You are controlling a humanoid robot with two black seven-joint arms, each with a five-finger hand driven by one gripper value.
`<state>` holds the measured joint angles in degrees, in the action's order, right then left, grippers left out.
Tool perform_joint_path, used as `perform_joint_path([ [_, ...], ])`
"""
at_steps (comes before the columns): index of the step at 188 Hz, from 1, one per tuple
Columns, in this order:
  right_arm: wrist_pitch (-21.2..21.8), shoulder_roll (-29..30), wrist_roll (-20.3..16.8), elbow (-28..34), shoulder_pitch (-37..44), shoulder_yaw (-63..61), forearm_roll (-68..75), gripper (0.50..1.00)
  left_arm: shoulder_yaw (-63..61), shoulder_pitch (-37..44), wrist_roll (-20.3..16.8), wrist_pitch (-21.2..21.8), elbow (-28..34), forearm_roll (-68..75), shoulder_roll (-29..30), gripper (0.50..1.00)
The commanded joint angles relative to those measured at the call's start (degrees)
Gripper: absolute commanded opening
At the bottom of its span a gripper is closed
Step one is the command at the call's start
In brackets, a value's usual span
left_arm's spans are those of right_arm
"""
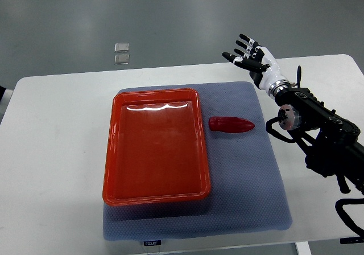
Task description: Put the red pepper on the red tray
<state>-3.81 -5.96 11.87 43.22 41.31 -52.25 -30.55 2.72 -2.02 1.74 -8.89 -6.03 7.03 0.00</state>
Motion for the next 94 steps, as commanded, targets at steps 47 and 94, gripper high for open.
perform_joint_path([
  [47,0.1,0.0,0.4,0.0,0.1,-0.2,0.1,0.919,0.1,0.0,0.0,0.0,0.0,0.0,0.0,1.0],
  [94,0.3,-0.1,0.6,0.1,0.1,-0.3,0.0,0.919,0.0,0.4,0.0,0.0,0.5,0.0,0.0,1.0],
])
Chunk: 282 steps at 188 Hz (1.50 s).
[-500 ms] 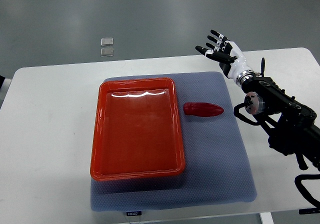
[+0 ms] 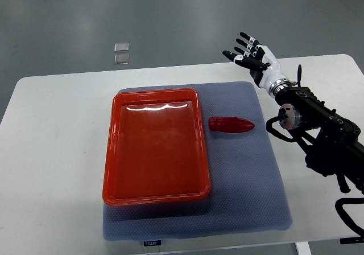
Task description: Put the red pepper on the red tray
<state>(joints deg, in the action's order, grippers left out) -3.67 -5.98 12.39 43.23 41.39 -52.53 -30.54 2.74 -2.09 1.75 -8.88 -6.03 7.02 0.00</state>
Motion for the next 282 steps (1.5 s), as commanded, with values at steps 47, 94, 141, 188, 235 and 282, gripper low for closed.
perform_joint_path([
  [47,4.5,-1.1,-0.2,0.1,0.2,0.9,-1.4,0.919,0.0,0.7,0.0,0.0,0.1,0.0,0.0,1.0],
  [94,11.9,-2.1,-0.1,0.7,0.0,2.3,-16.6,0.917,-0.1,0.7,0.0,0.0,0.3,0.0,0.0,1.0],
  [141,16.3,-5.9,-0.1,5.6,0.3,6.3,-37.1,0.917,-0.1,0.7,0.0,0.0,0.2,0.0,0.0,1.0],
  [188,17.6,-11.8,0.3,9.9,4.4,14.4,-49.2,0.915,-0.1,0.7,0.0,0.0,0.2,0.0,0.0,1.0],
  [235,17.7,-16.7,0.2,14.6,6.4,22.1,-56.4,0.915,0.0,0.7,0.0,0.0,0.2,0.0,0.0,1.0],
  [282,17.9,-19.3,0.1,17.5,6.5,25.6,-62.3,0.913,-0.1,0.7,0.0,0.0,0.3,0.0,0.0,1.0],
])
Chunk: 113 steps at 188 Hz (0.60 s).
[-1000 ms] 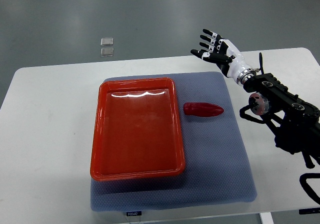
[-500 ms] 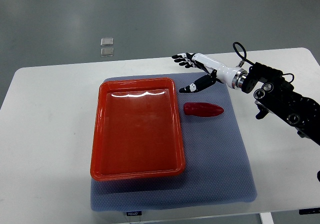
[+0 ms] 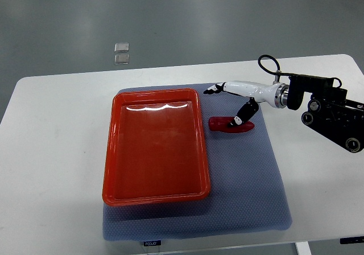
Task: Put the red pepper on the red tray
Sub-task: 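Reach the right hand down over the red pepper beside the tray, then close the right hand's fingers around the red pepper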
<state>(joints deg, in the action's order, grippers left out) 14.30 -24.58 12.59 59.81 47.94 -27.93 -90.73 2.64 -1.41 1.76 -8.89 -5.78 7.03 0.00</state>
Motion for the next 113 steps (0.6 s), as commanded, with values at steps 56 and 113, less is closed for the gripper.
perform_joint_path([
  [56,-1.1,-0.8,-0.5,0.9,-0.5,1.6,-5.3,0.901,0.1,0.0,0.0,0.0,0.1,0.0,0.0,1.0],
  [113,-1.4,-0.7,-1.0,0.7,-1.1,3.3,-7.2,0.862,0.0,0.0,0.0,0.0,0.1,0.0,0.0,1.0],
])
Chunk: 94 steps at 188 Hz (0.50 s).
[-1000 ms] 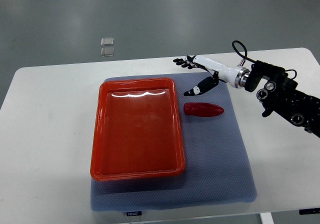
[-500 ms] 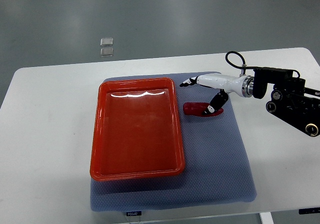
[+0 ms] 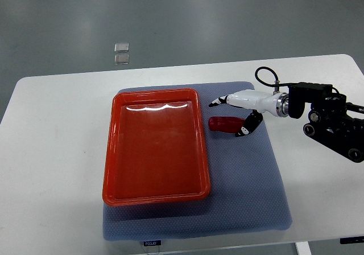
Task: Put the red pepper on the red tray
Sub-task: 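Close the right hand's fingers around the red pepper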
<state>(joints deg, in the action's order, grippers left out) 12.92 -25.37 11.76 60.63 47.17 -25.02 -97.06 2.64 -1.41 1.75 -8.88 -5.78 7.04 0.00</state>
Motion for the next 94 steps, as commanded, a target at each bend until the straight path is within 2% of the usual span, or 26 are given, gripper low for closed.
perform_joint_path([
  [1,0.0,0.1,-0.2,-0.1,-0.3,0.5,-0.9,0.856,0.0,0.0,0.0,0.0,0.0,0.0,0.0,1.0],
  [47,0.0,0.5,-1.0,-0.7,-0.5,0.8,-1.1,0.756,0.0,0.0,0.0,0.0,0.0,0.0,0.0,1.0],
  [94,-1.8,0.5,-1.7,-1.2,-0.5,0.8,-1.9,0.599,0.0,0.0,0.0,0.0,0.0,0.0,0.0,1.0],
])
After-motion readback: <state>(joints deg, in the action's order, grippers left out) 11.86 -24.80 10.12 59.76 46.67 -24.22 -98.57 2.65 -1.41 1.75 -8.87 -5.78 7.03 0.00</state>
